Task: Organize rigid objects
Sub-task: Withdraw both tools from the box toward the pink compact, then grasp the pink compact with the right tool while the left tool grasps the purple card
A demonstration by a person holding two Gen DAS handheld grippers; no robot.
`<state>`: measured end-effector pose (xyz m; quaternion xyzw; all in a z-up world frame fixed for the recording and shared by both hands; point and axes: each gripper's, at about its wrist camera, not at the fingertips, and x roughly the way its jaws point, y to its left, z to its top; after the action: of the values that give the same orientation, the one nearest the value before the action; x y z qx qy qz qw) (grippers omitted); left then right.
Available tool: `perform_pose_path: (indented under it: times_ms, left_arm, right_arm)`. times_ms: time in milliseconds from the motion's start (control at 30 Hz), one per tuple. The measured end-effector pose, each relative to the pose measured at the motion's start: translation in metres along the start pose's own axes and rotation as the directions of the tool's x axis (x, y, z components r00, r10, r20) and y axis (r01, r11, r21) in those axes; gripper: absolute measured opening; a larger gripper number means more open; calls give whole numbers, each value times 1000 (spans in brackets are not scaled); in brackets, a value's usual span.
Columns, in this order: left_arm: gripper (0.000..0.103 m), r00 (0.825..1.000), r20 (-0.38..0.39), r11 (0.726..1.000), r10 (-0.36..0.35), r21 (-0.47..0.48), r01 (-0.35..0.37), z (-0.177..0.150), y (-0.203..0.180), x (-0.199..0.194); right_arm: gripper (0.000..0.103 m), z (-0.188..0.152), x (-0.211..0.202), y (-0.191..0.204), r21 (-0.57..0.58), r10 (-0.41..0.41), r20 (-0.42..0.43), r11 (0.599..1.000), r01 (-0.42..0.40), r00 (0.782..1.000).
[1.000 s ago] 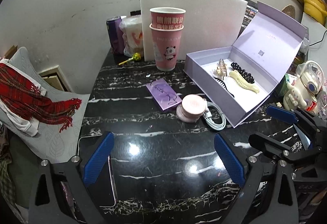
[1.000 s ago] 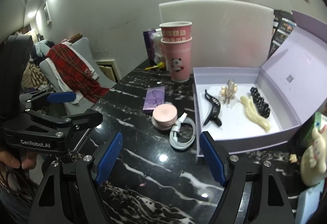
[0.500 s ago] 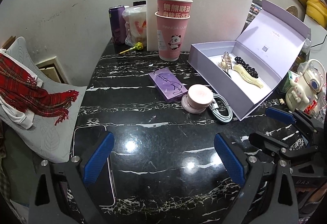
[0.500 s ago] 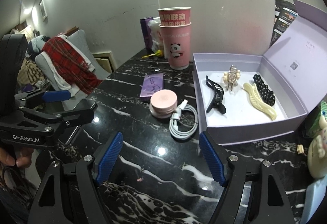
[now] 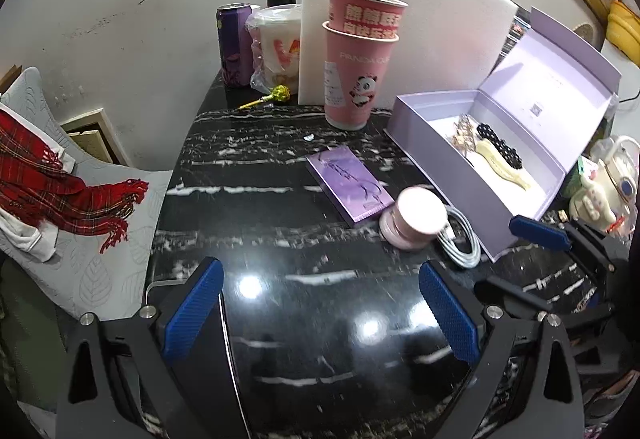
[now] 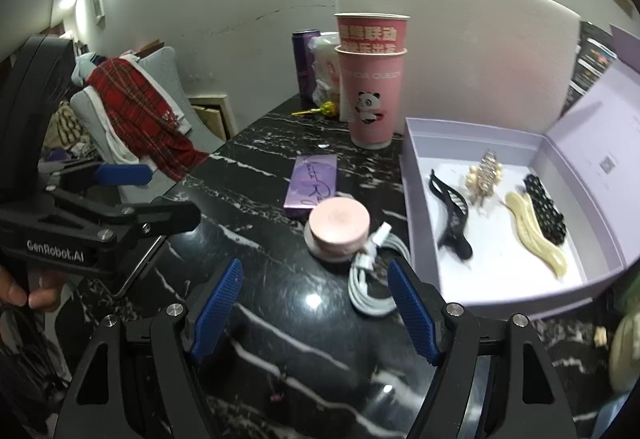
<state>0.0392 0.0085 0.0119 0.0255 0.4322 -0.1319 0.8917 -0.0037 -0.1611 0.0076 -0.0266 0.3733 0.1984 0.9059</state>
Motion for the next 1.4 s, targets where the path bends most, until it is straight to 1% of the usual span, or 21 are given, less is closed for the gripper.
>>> perform_pose_path:
  times_ms: [133,300,567,800,900,967,1033,1133,1200,1267,1400]
  left_arm:
    - [100,1000,12,1000,-1,26,1,15,6,12]
    - [100,1000,-4,998,-21,66,21,31,12,29]
    - [100,999,-21,994,-36,100,38,51,22,56]
    - [100,997,-53,992,-47,111,53,58,25,80]
    - [100,997,-62,992,-49,116,56,60,24,90]
    - [100,997,-68,991,-44,122,52,61,21,97]
    - [100,996,-76,991,-44,125,53,62,19,103]
    - [100,996,-82,989,-38,142,50,64,13,111]
    - [100,996,-86,986,-33,158,46,66,8,116]
    - [100,994,-101,984,-35,171,52,68,5,121]
    - [100,991,-127,979,-47,190,71,72,-3,132]
  right_arm:
    - [71,7,16,-1,-16,2,-10,1000,-2,1000]
    - [68,17,39,-4,-21,7,-30,1000,-8,1000]
    - [68,27,69,-4,-43,-5,-57,999,2,998]
    - [67,30,87,-8,-78,-53,-79,996,47,995]
    - [64,30,89,-8,-98,-68,-83,993,60,994]
    - [57,29,90,-8,-112,-94,-88,990,84,992]
    - [55,29,90,-9,-116,-98,-90,989,88,991]
    - [54,28,86,-11,-101,-88,-86,992,79,992]
    - [54,27,85,-9,-109,-100,-86,990,90,991]
    - [54,26,85,-8,-113,-109,-84,989,100,990]
    - [50,24,80,-6,-102,-98,-75,991,90,992]
